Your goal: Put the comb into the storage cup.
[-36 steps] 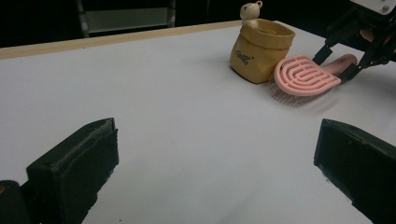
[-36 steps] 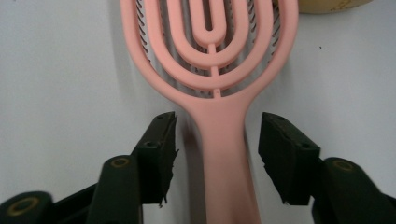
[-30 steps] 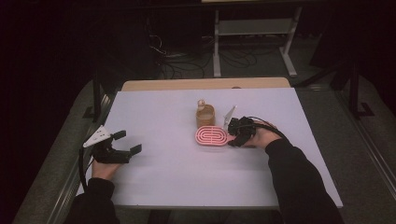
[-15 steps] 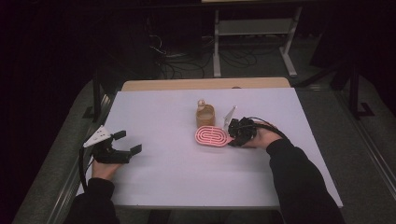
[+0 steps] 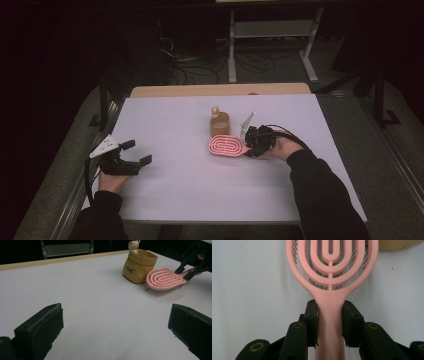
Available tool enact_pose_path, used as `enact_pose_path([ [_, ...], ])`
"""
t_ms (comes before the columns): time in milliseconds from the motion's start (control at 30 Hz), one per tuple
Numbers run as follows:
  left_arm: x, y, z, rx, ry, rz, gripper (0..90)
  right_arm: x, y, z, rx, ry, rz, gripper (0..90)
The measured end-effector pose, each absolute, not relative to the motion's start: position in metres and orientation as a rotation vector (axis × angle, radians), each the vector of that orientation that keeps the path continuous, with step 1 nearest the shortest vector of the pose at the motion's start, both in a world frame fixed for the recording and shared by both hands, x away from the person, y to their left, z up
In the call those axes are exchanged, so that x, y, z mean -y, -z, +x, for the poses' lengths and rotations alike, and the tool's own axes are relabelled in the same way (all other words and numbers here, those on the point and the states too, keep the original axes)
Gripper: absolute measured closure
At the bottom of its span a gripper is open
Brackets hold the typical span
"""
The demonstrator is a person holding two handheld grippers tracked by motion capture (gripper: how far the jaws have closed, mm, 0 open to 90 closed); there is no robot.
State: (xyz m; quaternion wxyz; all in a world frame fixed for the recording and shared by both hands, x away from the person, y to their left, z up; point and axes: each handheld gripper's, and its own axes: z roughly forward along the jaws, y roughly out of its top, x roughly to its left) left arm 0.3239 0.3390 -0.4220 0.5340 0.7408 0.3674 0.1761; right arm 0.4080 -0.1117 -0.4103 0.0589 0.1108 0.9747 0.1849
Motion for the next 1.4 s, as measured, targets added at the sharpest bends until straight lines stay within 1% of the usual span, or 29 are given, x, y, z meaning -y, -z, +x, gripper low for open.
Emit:
enact_pose_path([
  [400,-0.340,0.421,0.323,-0.866,-0.420,1.755,0.0,0.109,0.391,0.391,-2.922,-0.617,0.368,68.0],
  [767,-0.342,0.420,0.322,-0.871,-0.417,1.736,0.0,0.117,0.354,0.376,-2.852,-0.794,0.459,68.1],
  [1000,-0.344,0.418,0.320,-0.875,-0.420,1.725,0.0,0.123,0.340,0.368,-2.822,-0.801,0.482,68.1],
  [1400,-0.344,0.417,0.319,-0.870,-0.418,1.721,0.0,0.131,0.312,0.365,-2.762,-0.859,0.494,68.1],
])
